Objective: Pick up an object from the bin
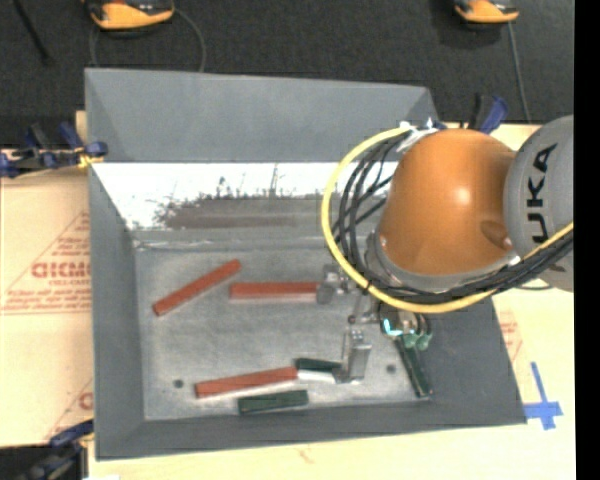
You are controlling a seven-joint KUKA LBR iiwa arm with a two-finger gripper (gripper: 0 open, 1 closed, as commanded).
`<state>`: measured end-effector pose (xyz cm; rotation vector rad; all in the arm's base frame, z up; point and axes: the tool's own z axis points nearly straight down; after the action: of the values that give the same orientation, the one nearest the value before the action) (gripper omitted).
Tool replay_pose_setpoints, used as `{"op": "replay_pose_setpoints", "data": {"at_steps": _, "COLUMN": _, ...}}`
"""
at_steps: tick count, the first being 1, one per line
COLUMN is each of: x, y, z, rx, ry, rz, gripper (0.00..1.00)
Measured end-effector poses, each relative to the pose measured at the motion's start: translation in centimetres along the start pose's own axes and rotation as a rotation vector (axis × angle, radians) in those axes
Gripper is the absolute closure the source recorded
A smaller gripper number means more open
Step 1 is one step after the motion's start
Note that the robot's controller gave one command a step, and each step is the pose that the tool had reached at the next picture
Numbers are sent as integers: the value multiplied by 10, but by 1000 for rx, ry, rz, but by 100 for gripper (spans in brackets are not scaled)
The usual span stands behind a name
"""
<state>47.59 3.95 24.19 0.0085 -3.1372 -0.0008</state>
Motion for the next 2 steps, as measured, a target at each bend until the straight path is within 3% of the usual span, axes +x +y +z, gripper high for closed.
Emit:
{"op": "replay_pose_setpoints", "data": {"at_steps": 1, "x": -19, "y": -24, "z": 151, "rx": 2, "ry": 0, "rz": -131, "gripper": 0}}
{"op": "replay_pose_setpoints", "data": {"at_steps": 2, "x": -22, "y": -37, "z": 172, "rx": 3, "ry": -4, "rz": -203, "gripper": 0}}
